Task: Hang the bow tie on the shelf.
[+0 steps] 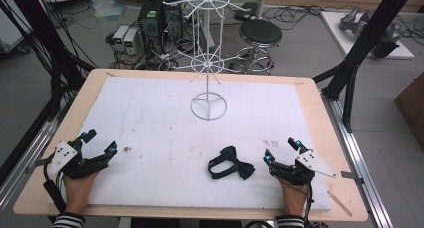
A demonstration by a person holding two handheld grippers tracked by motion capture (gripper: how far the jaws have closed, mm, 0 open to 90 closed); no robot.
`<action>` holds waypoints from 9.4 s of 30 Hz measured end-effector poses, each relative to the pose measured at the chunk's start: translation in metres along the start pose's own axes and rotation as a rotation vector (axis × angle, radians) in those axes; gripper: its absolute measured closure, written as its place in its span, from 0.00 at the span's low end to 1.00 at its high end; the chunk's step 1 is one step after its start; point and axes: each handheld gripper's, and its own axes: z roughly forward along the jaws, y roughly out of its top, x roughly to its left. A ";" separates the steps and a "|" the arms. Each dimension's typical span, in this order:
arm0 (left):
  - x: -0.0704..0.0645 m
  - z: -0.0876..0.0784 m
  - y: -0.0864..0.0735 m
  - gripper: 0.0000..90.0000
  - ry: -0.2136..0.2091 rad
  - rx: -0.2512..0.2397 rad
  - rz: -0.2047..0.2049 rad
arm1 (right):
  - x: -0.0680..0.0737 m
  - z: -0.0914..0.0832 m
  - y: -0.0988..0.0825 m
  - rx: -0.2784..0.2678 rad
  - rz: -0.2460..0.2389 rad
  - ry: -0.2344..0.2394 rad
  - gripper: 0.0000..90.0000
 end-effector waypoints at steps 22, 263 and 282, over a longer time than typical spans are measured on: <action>-0.001 0.000 0.000 0.16 0.003 0.002 0.006 | 0.001 -0.002 -0.001 -0.025 -0.015 -0.005 0.08; 0.001 0.002 0.001 0.16 -0.007 0.019 -0.011 | 0.057 0.127 0.170 0.069 0.032 0.137 0.84; 0.002 0.003 0.001 0.16 0.000 0.024 -0.018 | 0.054 0.149 0.158 0.136 0.034 0.098 0.83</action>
